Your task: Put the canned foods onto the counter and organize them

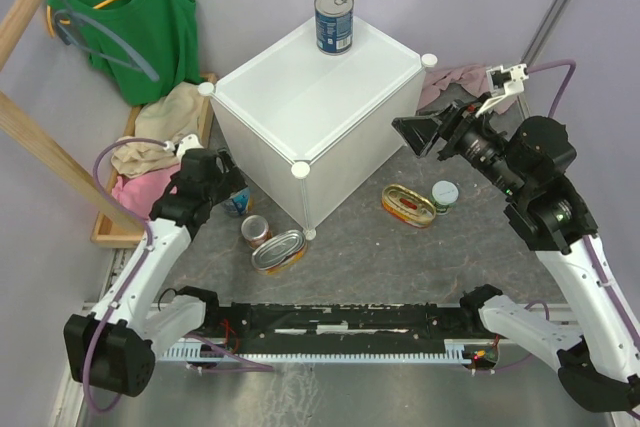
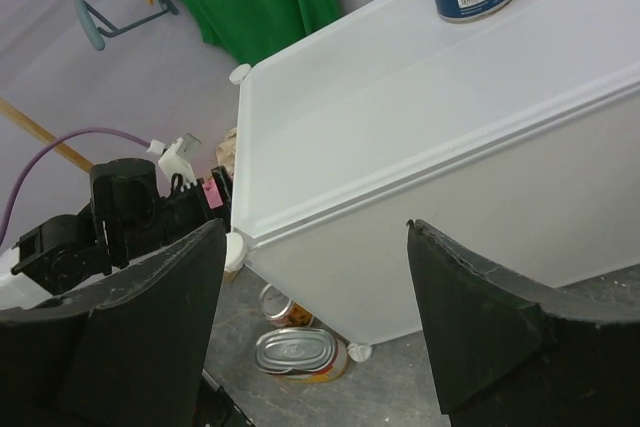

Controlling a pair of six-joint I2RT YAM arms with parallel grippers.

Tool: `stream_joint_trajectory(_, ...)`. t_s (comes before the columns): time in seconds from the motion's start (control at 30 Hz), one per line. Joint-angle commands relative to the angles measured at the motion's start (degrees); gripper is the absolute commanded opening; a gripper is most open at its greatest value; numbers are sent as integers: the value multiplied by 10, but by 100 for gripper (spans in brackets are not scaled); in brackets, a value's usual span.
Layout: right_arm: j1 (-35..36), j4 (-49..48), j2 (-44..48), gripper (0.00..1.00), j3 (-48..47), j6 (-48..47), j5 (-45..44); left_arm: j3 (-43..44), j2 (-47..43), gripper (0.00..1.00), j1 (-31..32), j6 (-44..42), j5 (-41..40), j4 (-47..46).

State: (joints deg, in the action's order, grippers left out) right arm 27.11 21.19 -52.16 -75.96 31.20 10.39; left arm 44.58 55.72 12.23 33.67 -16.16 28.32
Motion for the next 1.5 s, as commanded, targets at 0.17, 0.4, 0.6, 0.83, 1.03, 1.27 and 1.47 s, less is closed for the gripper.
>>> stream_joint_trajectory(0.17, 1, -40, 7, 82, 10, -7, 16, 31, 33, 100, -2, -40, -35, 6)
stream_joint_trajectory(0.4, 2, -48, 6, 82, 12, -4, 22, 38, 61, 99, -2, -50, -32, -1)
stream_joint_trajectory(0.6, 1, -52, 1, 82, 11, -5, 27, 25, 58, 99, -2, -54, -17, -21)
stream_joint_trajectory(0.83, 1, -57, 0, 82, 14, -3, 29, 14, 61, 99, -1, -57, 0, -39)
stream_joint_trajectory(1.03, 1, -61, -1, 83, 15, -3, 31, 15, 79, 99, 2, -58, -3, -41)
stream_joint_trajectory(1.27, 2, -64, -4, 83, 17, -3, 34, 14, 94, 99, 5, -59, -10, -44)
stream_joint_trajectory(1.47, 2, -71, -5, 83, 22, -2, 37, 11, 105, 99, 10, -60, -13, -52)
